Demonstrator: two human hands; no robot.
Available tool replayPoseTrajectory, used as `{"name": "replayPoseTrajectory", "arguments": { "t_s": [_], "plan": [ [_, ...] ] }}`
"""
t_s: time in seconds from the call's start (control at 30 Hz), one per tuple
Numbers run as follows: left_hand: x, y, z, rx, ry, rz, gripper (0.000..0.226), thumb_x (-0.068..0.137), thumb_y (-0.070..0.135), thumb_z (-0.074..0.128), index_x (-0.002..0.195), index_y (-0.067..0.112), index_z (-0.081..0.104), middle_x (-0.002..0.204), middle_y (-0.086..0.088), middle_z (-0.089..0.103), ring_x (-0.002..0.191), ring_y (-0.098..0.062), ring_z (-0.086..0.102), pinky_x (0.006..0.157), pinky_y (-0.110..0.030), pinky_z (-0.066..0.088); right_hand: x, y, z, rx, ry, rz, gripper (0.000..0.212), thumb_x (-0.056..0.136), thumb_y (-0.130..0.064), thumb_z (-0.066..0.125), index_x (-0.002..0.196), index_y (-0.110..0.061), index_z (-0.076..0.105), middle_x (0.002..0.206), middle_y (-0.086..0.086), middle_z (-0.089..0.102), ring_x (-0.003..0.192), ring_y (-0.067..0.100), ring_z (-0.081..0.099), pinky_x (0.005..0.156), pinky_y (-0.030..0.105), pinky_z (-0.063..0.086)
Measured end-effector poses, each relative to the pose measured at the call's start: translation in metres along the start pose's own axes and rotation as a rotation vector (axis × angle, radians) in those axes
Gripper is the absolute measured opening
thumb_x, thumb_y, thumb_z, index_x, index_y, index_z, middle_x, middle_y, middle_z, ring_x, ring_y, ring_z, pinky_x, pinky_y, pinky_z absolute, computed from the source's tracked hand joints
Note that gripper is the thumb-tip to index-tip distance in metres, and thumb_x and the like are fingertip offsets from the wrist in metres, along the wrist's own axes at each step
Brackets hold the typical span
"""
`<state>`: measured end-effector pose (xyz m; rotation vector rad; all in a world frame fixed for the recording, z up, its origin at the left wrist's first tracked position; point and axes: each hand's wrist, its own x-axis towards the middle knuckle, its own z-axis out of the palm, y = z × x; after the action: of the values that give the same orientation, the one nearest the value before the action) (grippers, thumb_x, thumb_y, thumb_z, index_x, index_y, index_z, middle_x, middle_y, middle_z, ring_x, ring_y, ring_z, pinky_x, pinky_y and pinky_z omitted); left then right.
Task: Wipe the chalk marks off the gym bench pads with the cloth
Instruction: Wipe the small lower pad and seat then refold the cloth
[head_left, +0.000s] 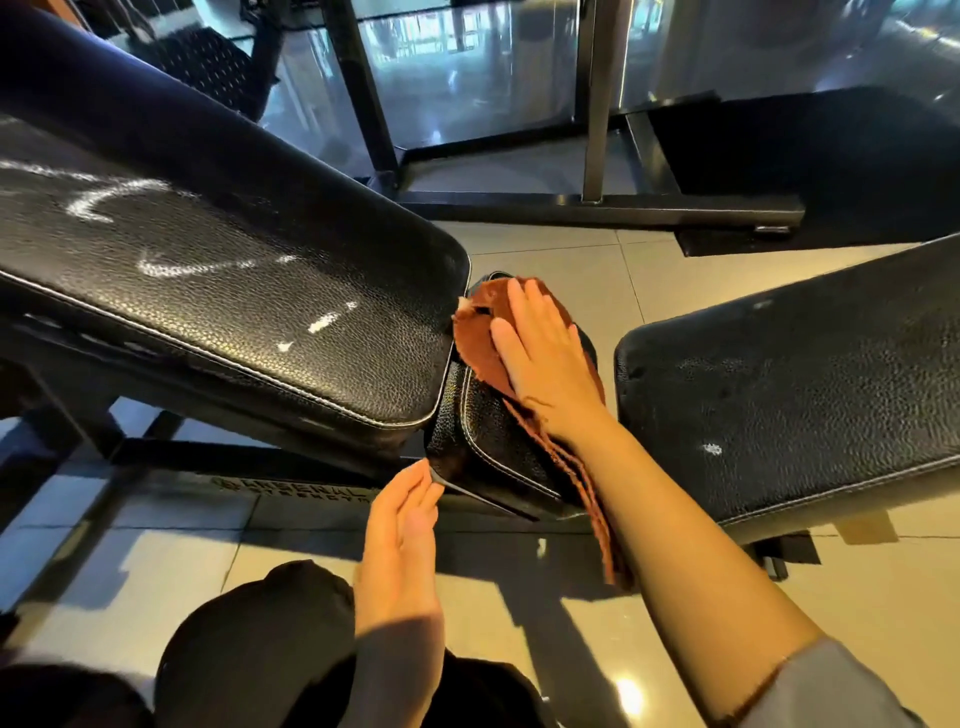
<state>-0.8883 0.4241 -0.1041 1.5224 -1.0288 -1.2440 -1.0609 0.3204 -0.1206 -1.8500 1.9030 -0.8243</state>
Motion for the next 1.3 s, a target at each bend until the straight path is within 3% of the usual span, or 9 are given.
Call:
{"name": "replayPoseTrajectory", "arguments": {
  "t_s": [0.17,0.33,0.47,0.63,0.77,1.0,1.1,1.17,1.3],
  "plan": [
    [-0.015,-0.007,-0.002,-0.021,-0.098,0.112,0.020,0.103,0.032,0.039,0.107,0.044,0.054,0.110,0.027,0.064,0.117,-0.001,0.057,0.105,-0.029,0.038,-0.004,0.024,0.011,-0.073,0.087,0.155,0.063,0.094,-0.035,0.014,0.146,-0.002,0.030,0.155,0.017,0.024,0.143,0.032,0.020,0.115,0.053,0.022],
    [-0.027,0.007,-0.012,-0.014,-0.235,0.142,0.028,0.089,0.049,0.035,0.114,0.048,0.048,0.125,0.021,0.055,0.122,0.000,0.052,0.112,-0.030,0.034,-0.045,0.025,0.012,0.168,0.158,0.326,0.038,0.102,-0.012,0.027,0.135,0.004,0.038,0.142,0.019,0.033,0.131,0.035,0.034,0.110,0.043,0.027],
    [-0.028,0.005,-0.014,-0.062,-0.247,0.168,0.024,0.096,0.039,0.036,0.115,0.042,0.051,0.126,0.016,0.057,0.120,-0.002,0.054,0.111,-0.031,0.037,-0.122,-0.008,0.034,0.502,0.267,0.426,0.053,0.104,-0.034,0.028,0.153,-0.015,0.018,0.156,0.007,0.027,0.143,0.024,0.029,0.118,0.042,0.024],
    [-0.028,0.000,-0.017,-0.093,-0.283,0.189,0.042,0.086,0.056,0.043,0.123,0.036,0.050,0.133,0.009,0.056,0.123,-0.005,0.054,0.108,-0.030,0.038,-0.155,-0.050,0.039,0.165,0.230,0.114,0.061,0.096,-0.040,0.016,0.150,-0.027,-0.011,0.158,-0.012,-0.011,0.147,0.005,-0.015,0.121,0.032,-0.009],
    [-0.024,-0.003,-0.018,-0.139,-0.256,0.164,0.050,0.085,0.052,0.034,0.130,0.035,0.047,0.134,0.006,0.057,0.122,-0.005,0.055,0.108,-0.032,0.039,-0.107,-0.074,0.017,0.140,0.143,-0.148,0.065,0.094,-0.042,0.012,0.155,-0.019,0.010,0.163,-0.003,0.010,0.150,0.011,-0.001,0.122,0.030,-0.004],
    [-0.019,-0.003,-0.020,-0.152,-0.244,0.121,0.038,0.088,0.054,0.034,0.121,0.040,0.048,0.124,0.014,0.063,0.116,0.001,0.058,0.101,-0.025,0.040,-0.035,-0.040,0.002,0.147,0.059,-0.044,0.055,0.104,-0.042,0.020,0.156,-0.026,0.011,0.164,-0.006,0.005,0.150,0.015,-0.003,0.119,0.043,-0.006],
    [-0.019,-0.003,-0.021,-0.135,-0.267,0.127,0.041,0.092,0.059,0.039,0.124,0.036,0.049,0.126,0.014,0.063,0.119,-0.001,0.056,0.104,-0.027,0.040,-0.006,-0.008,-0.002,0.083,0.097,0.111,0.067,0.094,-0.049,0.007,0.153,-0.019,0.021,0.160,0.003,0.019,0.147,0.025,0.015,0.118,0.056,0.013],
    [-0.019,-0.002,-0.022,-0.110,-0.278,0.123,0.041,0.090,0.053,0.031,0.124,0.037,0.048,0.129,0.013,0.061,0.121,-0.001,0.055,0.108,-0.030,0.036,-0.003,0.014,-0.001,0.024,0.110,0.189,0.056,0.096,-0.038,0.013,0.137,-0.007,0.037,0.143,0.014,0.037,0.132,0.033,0.035,0.106,0.052,0.030],
    [-0.023,0.004,-0.025,-0.058,-0.332,0.114,0.040,0.087,0.052,0.027,0.123,0.046,0.045,0.134,0.017,0.055,0.121,0.003,0.053,0.111,-0.028,0.034,-0.014,0.041,0.013,0.119,0.160,0.336,0.034,0.101,-0.017,0.024,0.122,0.002,0.044,0.119,0.012,0.040,0.111,0.029,0.041,0.096,0.042,0.034]
  ]
}}
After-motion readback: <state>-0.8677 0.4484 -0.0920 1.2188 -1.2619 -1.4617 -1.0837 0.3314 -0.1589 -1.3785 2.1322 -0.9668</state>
